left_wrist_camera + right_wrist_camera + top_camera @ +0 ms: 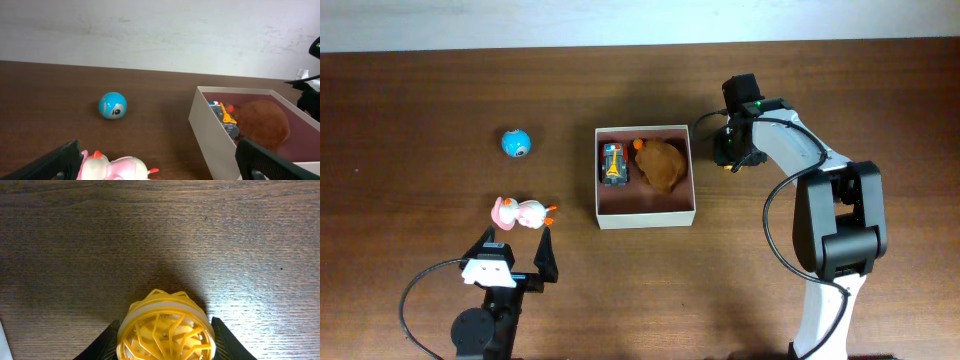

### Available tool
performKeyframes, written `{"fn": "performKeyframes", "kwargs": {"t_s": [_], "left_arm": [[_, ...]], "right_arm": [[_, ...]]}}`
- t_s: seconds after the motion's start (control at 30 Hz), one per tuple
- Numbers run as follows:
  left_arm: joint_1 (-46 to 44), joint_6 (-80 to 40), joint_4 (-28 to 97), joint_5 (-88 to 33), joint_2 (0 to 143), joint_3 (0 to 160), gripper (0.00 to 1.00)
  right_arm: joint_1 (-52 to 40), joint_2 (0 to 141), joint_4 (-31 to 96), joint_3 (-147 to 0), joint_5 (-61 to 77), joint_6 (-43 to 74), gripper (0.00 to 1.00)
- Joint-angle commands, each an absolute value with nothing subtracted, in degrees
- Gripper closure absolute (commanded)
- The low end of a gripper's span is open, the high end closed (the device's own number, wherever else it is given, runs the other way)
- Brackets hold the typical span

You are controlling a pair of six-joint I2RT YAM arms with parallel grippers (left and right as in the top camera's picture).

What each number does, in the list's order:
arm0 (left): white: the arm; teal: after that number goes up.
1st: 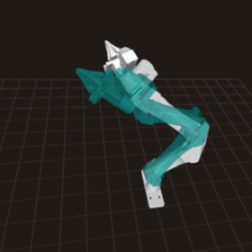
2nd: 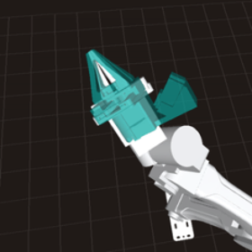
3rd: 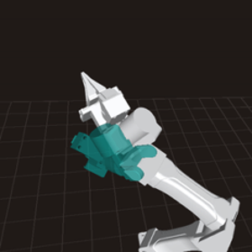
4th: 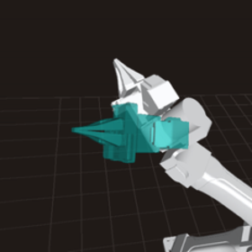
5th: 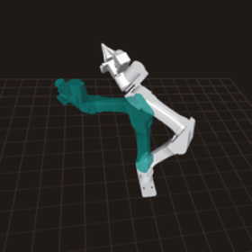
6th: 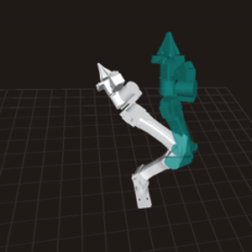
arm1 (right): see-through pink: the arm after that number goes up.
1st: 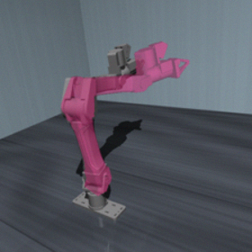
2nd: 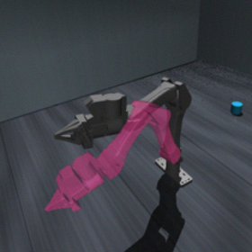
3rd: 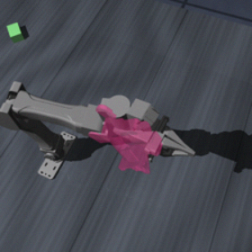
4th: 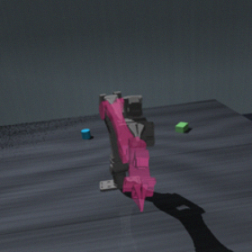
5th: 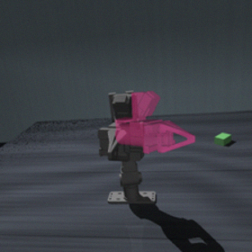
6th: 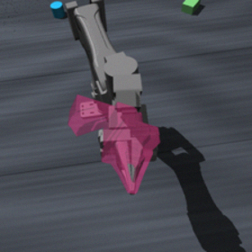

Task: Pack container
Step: 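Lower the right gripper onto the yellow round toy and grasp, then carry the yellow toy left and lower it into the box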

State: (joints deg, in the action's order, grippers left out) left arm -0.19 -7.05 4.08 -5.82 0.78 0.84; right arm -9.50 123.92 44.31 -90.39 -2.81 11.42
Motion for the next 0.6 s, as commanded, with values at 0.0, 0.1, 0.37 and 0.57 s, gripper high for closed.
{"fn": "performKeyframes", "kwargs": {"t_s": [0.0,0.1,0.37,0.57], "left_arm": [[0.23,-6.35,4.12,-6.24,0.34,0.54,0.0],[0.23,-6.33,4.12,-6.24,0.34,0.51,0.0],[0.23,-6.35,4.12,-6.24,0.34,0.51,0.0],[0.23,-6.35,4.12,-6.24,0.34,0.54,0.0]], "right_arm": [[-8.93,123.26,44.71,-89.97,-3.7,11.14,0.62],[-8.93,123.24,47.16,-91.39,-3.68,11.14,0.62],[-8.93,122.26,61.14,-103.61,-2.7,11.07,0.62],[-9.06,122.17,74.78,-119.26,9.67,6.57,0.61]]}}
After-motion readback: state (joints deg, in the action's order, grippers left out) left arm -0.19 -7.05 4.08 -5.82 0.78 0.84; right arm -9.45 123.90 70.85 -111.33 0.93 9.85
